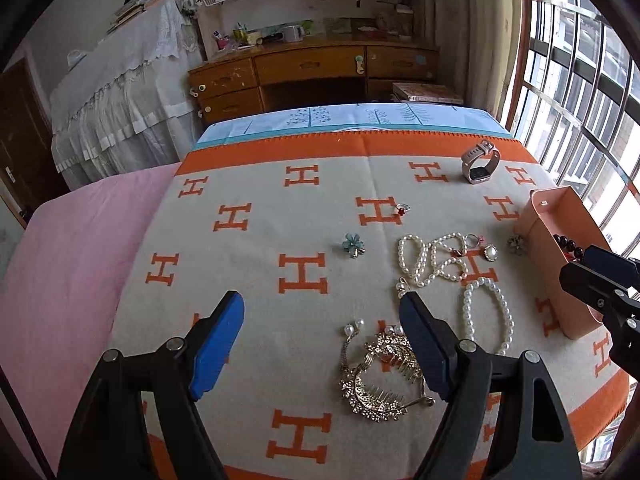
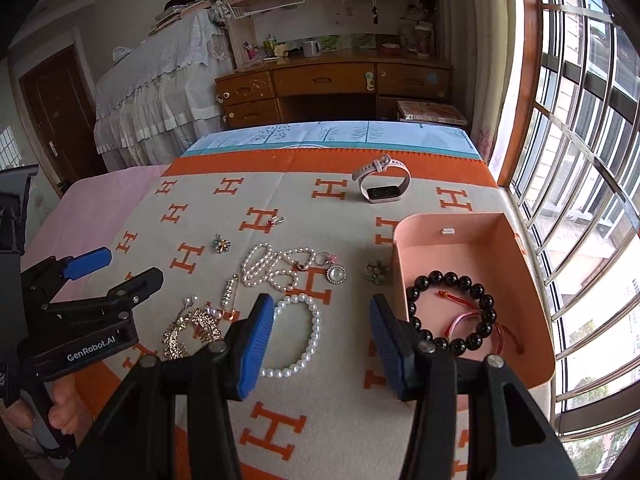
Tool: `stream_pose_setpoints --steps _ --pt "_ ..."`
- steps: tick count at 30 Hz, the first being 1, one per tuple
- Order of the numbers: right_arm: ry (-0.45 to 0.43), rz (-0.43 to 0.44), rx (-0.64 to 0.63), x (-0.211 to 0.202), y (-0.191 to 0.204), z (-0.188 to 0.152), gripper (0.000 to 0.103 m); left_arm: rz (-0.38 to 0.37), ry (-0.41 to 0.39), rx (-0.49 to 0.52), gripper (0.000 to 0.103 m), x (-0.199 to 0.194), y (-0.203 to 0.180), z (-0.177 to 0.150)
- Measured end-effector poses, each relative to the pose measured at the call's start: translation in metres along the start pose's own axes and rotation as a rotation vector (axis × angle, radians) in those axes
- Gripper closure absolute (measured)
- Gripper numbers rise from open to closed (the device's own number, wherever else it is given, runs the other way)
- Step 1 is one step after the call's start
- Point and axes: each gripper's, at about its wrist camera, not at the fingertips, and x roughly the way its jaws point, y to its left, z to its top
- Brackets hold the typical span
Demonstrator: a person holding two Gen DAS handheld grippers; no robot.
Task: Organize jewelry
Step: 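Move the right gripper over the long pearl necklace, then grasp the pearl necklace with the right gripper and lift it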
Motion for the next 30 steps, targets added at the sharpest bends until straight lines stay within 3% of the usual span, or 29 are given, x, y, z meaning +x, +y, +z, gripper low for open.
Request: stream_pose_setpoints --steps 4,11,14,16,21,30 --pt "0.034 0.039 -0.001 0.017 0.006 0.01 0.053 0.012 0.017 -0.042 0.025 0.009 0.019 0.001" --pt "0.21 0.18 0.066 0.069 0.006 0.033 0.053 0.025 0.061 -0.085 0.025 0.026 0.037 -0.002" --pt "0.281 0.233 0.078 0.092 0.014 0.041 0.061 0.02 0.082 -0.099 0.025 0.033 0.039 -0.004" --pt "0.339 0.277 0.103 0.108 0.02 0.046 0.071 0.018 0.093 -0.107 0.025 0.036 0.041 -0.004" --pt "0.436 0.25 0.156 0.141 0.024 0.053 0.072 0.012 0.103 -0.117 0.025 0.039 0.043 -0.006" --pt "0.487 0.149 0.151 0.162 0.033 0.06 0.072 -0.012 0.117 -0.126 0.025 0.047 0.045 -0.008"
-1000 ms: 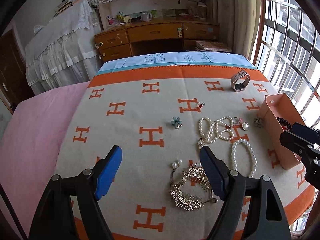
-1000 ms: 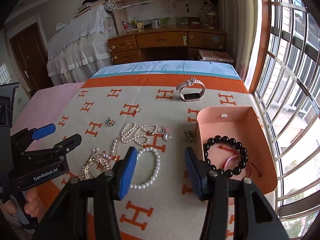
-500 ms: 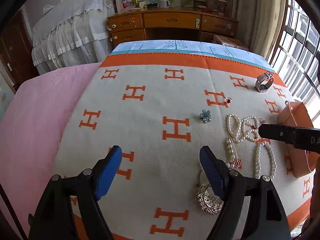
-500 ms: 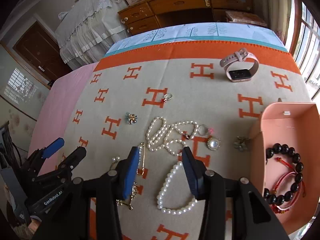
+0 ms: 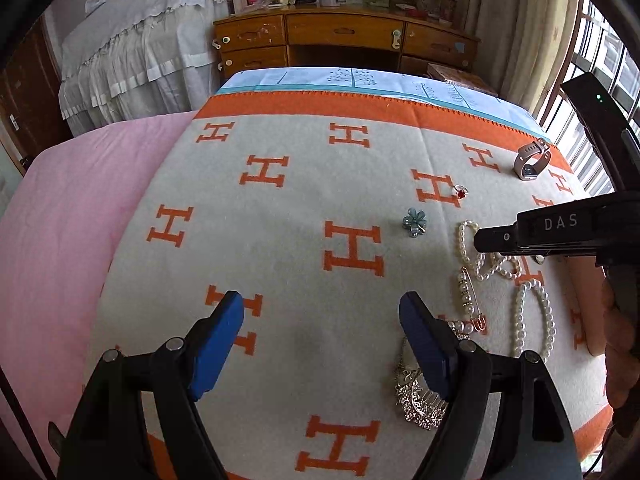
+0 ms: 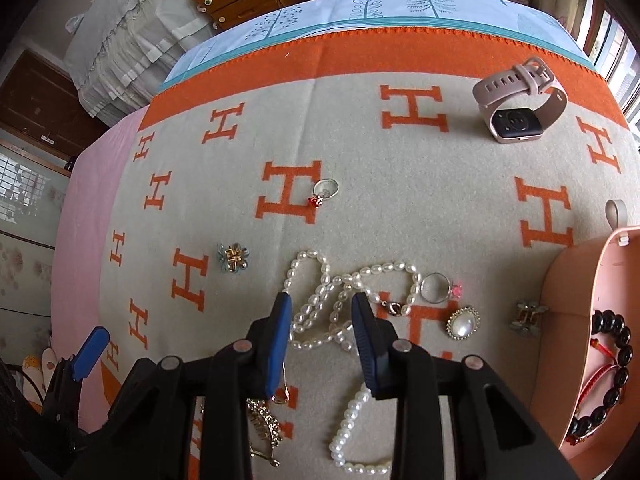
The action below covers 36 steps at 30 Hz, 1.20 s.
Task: Organize jewelry
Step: 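Grasp the pearl necklace with the right gripper and lift it, then grasp the pearl bracelet with the left gripper while the right gripper holds the necklace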
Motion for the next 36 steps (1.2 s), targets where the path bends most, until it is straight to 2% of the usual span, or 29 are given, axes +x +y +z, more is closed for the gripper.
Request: stream_pose_setpoints --steps 2,8,11,13,20,26,36 --pt "0.026 -0.001 -0.004 0.006 0.005 0.001 0.071 -0.004 0.004 -0.003 0.025 0.001 0.001 0.0" --pt "-0.016 -0.122 -0.097 0.008 0.024 0.001 0.072 -0.004 0.006 -0.016 0.025 0.002 0.005 -0.001" --pt "-0.038 -0.189 -0.151 0.009 0.028 -0.004 0.085 -0.005 0.006 -0.02 0.025 0.002 0.007 -0.001" --pt "-0.052 -0.2 -0.161 0.007 0.025 -0.006 0.093 -0.007 0.009 -0.022 0.025 0.002 0.007 -0.002" --pt "-0.083 -0.061 -0.11 -0.007 0.006 -0.012 0.098 -0.011 0.015 -0.004 0.025 -0.001 0.0 -0.004" --pt "-0.181 0.079 -0.065 -0.046 -0.006 -0.021 0.098 -0.017 0.012 0.037 0.025 -0.006 -0.016 -0.005" --pt "-0.403 0.237 -0.036 -0.145 -0.032 -0.054 0.098 -0.149 0.073 0.178 0.025 -0.007 -0.08 -0.005"
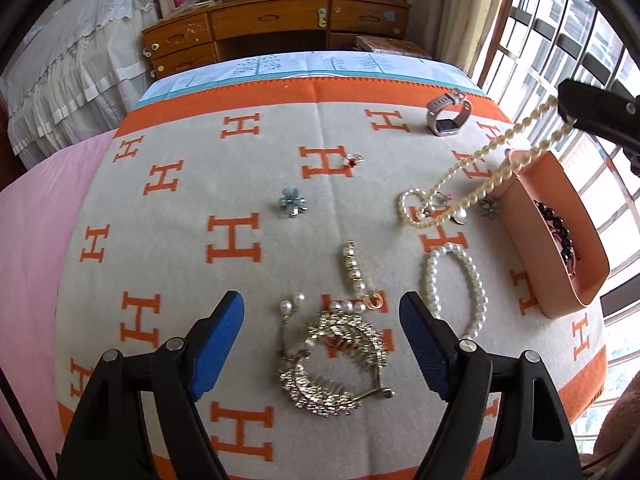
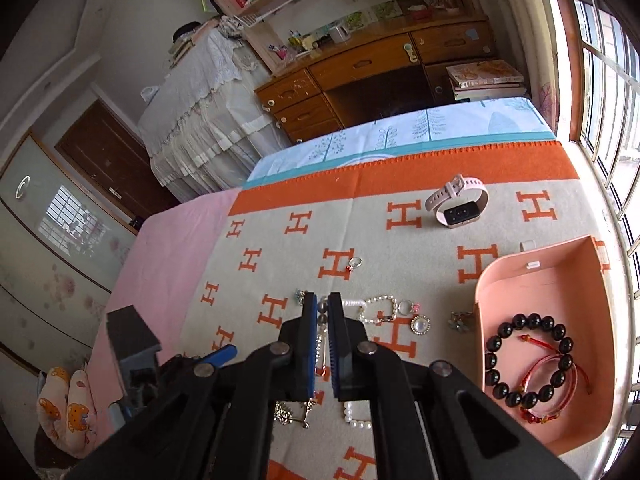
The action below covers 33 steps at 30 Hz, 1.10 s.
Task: Organize jewelry
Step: 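Grasp the pearl bracelet with the left gripper while the right gripper holds the necklace, then carry the pearl bracelet and necklace into the pink box and release both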
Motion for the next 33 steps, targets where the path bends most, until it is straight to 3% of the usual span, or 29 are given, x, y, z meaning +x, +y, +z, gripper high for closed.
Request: stream_pose_setpoints --steps 6,12,16,22,23,24,28,33 --pt "-0.107 0.053 -0.009 -0.056 -0.004 -0.009 0.098 -0.05 0.033 0.095 0.026 0.011 -0.042 0.011" --pt "-0.141 0.076 -0.016 -0.082 -0.012 -0.024 0.098 -0.085 0.116 0.129 0.057 0.031 -0.063 0.016" --pt "-0.162 0.086 -0.022 -0.094 -0.019 -0.032 0.098 -0.091 0.167 0.118 0.058 0.045 -0.067 0.019" --pt "-0.195 0.099 -0.033 -0.108 -0.025 -0.036 0.098 -0.089 0.212 0.132 0.075 0.055 -0.074 0.02" --pt "-0.2 0.101 -0.034 -0.11 -0.026 -0.037 0.098 -0.088 0.211 0.128 0.081 0.055 -0.074 0.021" --pt "-0.205 0.104 -0.034 -0.112 -0.026 -0.037 0.098 -0.094 0.216 0.118 0.096 0.055 -0.074 0.022" --pt "-0.221 0.112 -0.032 -0.117 -0.028 -0.036 0.098 -0.148 0.223 0.085 0.098 0.052 -0.072 0.026" --pt "-0.25 0.115 -0.037 -0.128 -0.028 -0.032 0.098 -0.179 0.127 0.095 0.098 0.014 -0.079 0.038"
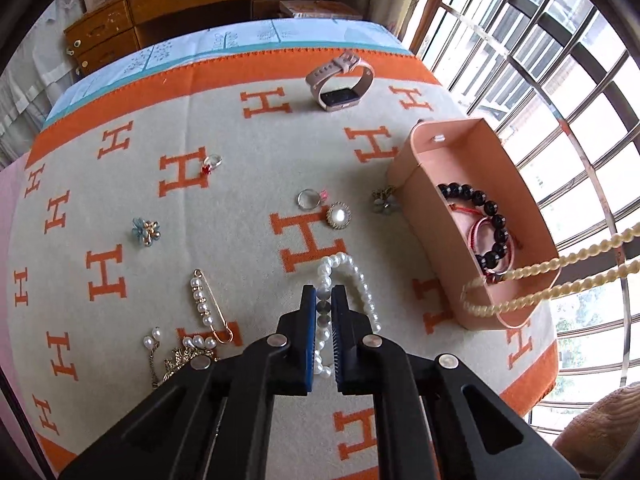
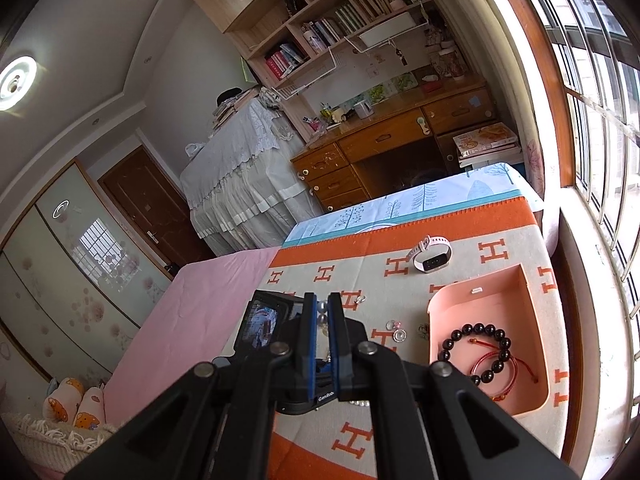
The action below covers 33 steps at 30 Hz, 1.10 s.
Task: Organize jewelry
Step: 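Carry the pearl bracelet and necklace into the pink box and release both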
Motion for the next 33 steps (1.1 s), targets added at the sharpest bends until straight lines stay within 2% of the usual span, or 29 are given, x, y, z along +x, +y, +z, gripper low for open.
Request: stream_pose_setpoints --steps 9,14,20,26,31,32,33 --pt "-0.1 -0.03 -0.013 -0.026 0.004 0.02 0.098 -0.066 -0.215 0.124 0.098 -0.09 -0.051 0.042" --pt "-0.123 -0.072 0.001 -0.033 -0.005 0.023 0.098 -0.089 -0.269 0.184 0.098 -0.105 -0.084 0.063" --pt "-0.11 -0.146 0.062 -0.034 -0.032 0.018 0.098 -0.091 -0.267 0.236 0.098 -0.08 -0.113 0.076" --pt "-0.058 -0.23 0.139 -0.023 -0.065 0.003 0.098 -0.084 -0.166 0.225 0.098 -0.015 -0.12 0.082" --pt "0.011 -0.3 0.183 -0.005 -0.089 -0.014 0.097 -0.084 -0.106 0.2 0.097 0.018 -0.114 0.08" --pt "0.027 -0.317 0.183 -0.001 -0.091 -0.017 0.097 -0.074 -0.104 0.196 0.09 0.02 -0.112 0.078" --pt "0.044 -0.335 0.178 0.003 -0.092 -0.019 0.097 -0.065 -0.106 0.195 0.074 0.021 -0.111 0.077"
